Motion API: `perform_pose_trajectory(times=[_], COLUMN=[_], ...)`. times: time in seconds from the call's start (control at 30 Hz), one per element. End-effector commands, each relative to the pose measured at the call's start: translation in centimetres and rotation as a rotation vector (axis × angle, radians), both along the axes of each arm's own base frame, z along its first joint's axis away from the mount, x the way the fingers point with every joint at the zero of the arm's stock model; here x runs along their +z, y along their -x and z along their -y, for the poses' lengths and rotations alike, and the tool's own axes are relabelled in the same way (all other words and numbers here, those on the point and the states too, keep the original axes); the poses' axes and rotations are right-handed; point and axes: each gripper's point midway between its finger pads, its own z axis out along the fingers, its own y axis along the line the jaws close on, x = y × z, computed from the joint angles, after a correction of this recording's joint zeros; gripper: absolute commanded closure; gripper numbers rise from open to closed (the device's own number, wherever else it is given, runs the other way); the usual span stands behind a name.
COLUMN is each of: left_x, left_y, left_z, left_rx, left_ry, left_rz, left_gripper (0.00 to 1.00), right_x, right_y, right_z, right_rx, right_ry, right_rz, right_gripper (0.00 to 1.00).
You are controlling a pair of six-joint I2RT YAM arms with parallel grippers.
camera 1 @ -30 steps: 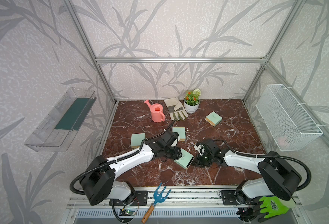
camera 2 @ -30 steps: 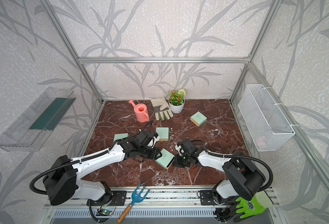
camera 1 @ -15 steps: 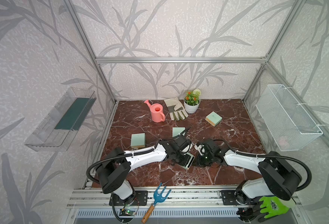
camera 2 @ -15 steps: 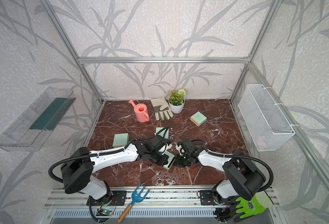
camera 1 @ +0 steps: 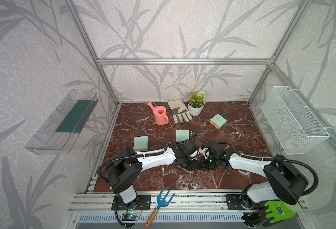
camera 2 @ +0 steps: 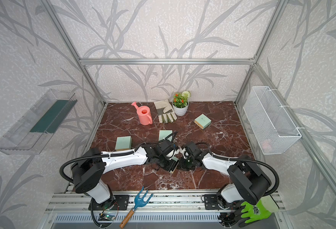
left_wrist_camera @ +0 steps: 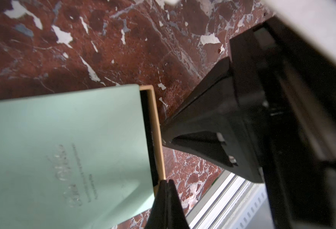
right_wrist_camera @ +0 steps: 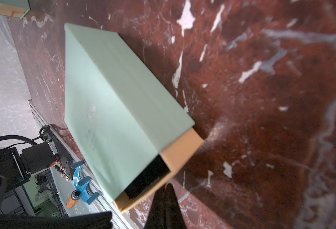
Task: Take out the earrings from the drawer-style jewelry box
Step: Open the drawer in the jewelry box.
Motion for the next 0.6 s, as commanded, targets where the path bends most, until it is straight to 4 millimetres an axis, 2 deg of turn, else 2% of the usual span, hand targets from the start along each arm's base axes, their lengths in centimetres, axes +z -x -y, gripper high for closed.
perform_pose_trajectory(times=[0.0,0.57], left_x=[0.24,-0.65], left_y=[-0.46,-1.35], left_z=[0.69,-0.1], left_rx=[-0.004,0.033], left_ry=[0.003,-0.068], left_rz=[0.016,0.042], left_gripper=[1.0,1.0], right_x=[0.57,0.48], right_y=[-0.39,-0.14], right_z=[0.02,0.44], right_rx=[-0.002,-0.008], right_ry=[0.003,0.006], right_rz=[0.01,0.006], right_gripper=[1.0,1.0])
